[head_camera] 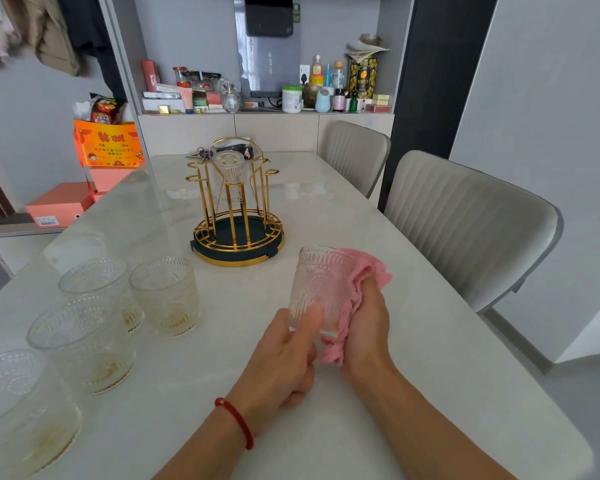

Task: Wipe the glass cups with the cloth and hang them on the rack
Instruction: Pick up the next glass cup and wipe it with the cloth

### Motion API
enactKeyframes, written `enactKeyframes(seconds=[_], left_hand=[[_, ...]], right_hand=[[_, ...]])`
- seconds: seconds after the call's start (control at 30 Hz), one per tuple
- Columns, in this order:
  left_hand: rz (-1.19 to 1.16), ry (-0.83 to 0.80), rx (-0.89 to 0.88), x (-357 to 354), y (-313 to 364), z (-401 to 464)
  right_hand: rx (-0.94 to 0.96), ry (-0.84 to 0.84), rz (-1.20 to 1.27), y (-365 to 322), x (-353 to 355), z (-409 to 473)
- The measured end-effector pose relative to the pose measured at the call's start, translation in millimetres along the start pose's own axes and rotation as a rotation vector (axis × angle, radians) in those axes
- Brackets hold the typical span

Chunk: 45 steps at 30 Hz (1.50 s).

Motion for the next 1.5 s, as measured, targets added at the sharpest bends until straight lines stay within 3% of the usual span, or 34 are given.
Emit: enactKeyframes(seconds=[0.17,0.3,0.47,0.67,0.83,0.93,1.17,1.23,1.33,1.43,1.5], left_hand=[[-0.078,-0.207,0.202,7.3,2.6,-0.7],[-0.04,-0.09,0.201,-0.6,0.8,2.0],[-0.023,0.007,0.034,-5.7,-0.7,2.2],[-0.276,-0.23,0.32,3.0,2.9,2.5],[-0.049,0.052,0.15,-11.9,4.1,3.3],[0.005,0.069,0.03,-14.8,2.5,0.0],[-0.259,-0.231,0.324,2.8,6.5,4.6],[-0.176,-0.175,0.305,-1.0,7.2,4.7],[-0.002,0.047,0.145,-8.4,5.7,3.8],[0.053,0.096,0.004,-11.0,0.7,3.2],[-0.037,0.058,0.113,-6.4,1.7,3.9]], right_hand=[[-0.183,-0.125,0.081,7.4,-1.9,3.6],[-0.097,-0.021,0.085,-0.3,-2.3,-0.2],[0.019,0.042,-0.007,0.4,-6.3,-7.4],[-0.101,-0.007,0.065,-4.6,-5.7,-8.3],[0.005,0.053,-0.012,-3.8,-8.8,-9.6],[0.053,0.083,-0.067,-3.1,-10.4,-11.7],[-0.042,0.047,-0.001,-4.1,-11.9,-11.0],[-0.021,0.063,-0.009,-6.2,-11.1,-11.2],[0.036,0.095,-0.048,-6.7,-10.0,-12.0],[0.054,0.097,-0.065,-3.7,-10.4,-12.3],[0.021,0.097,-0.065,-2.3,-11.3,-12.6]])
Point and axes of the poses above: each hand's wrist, its own z-axis towards the middle knuckle, its own x-axis out of the back of the hand, y = z × x, the point moved 1 cm from there along z, towards the middle knuckle, and after that the axes turned 8 degrees about y, right-handed, at the moved point
